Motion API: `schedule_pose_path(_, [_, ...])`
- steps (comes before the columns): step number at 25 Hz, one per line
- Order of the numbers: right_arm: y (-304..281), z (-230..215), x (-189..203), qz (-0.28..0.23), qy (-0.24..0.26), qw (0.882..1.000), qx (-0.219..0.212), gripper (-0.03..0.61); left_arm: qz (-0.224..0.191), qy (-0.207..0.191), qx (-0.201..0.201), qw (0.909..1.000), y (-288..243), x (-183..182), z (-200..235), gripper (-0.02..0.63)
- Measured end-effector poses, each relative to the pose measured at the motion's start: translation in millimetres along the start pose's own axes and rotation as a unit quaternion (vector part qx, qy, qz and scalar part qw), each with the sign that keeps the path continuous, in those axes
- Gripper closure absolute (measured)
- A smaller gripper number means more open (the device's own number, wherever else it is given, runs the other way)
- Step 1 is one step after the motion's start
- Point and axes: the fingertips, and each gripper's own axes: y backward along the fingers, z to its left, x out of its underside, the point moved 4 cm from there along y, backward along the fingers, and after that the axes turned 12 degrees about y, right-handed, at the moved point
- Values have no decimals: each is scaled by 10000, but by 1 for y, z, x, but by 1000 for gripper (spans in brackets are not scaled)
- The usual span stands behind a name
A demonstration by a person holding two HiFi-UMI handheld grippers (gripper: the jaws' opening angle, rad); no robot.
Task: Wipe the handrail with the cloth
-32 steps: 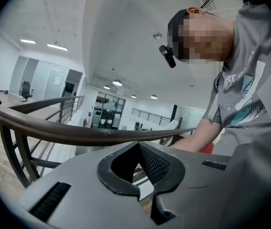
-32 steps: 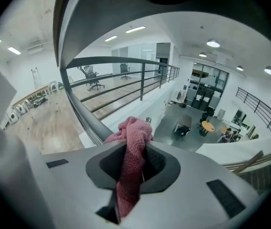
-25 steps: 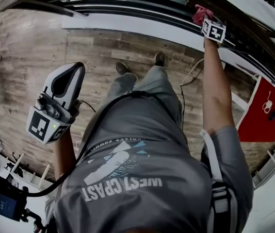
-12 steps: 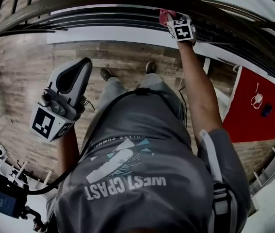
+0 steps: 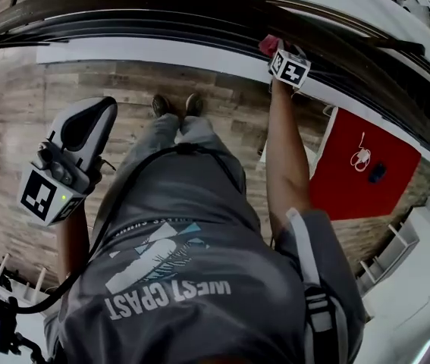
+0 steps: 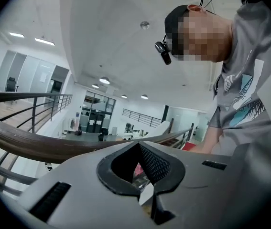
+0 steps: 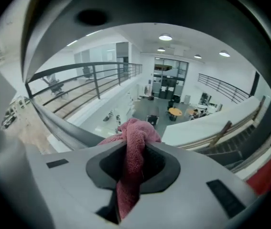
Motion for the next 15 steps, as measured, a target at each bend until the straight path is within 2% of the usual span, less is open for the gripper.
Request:
schedule_pose_path(2, [-5, 66, -32, -282, 402, 9972, -557, 529, 3, 2, 73, 10000, 0, -9, 4, 611])
schedule_pose_path(5, [-10, 161, -73, -444, 1071, 9827, -1442, 529, 46, -99, -82, 9999, 8, -16, 9, 611])
schedule_pose_path(6, [-11, 178, -78, -407, 1175, 9791, -1612, 529, 41, -67, -43, 10000, 11, -15, 12, 611])
schedule_pose_path(8, [-11, 192, -62, -255, 1129, 9759, -1851, 529, 148, -114, 86, 9998, 23, -5, 19, 611])
schedule_pose_path(10, [-10, 170, -32, -79, 1075, 9787, -1747, 529, 123, -199, 258, 9994, 29, -4, 25, 611])
schedule_pose_path(13, [-16, 59, 0, 360, 1029, 9914, -727, 529, -260, -364, 282, 9986, 26, -13, 30, 611])
schedule_pose_path(15, [3, -8, 9, 550, 375, 9977, -140, 529, -424, -222, 218, 9986, 27, -13, 28, 611])
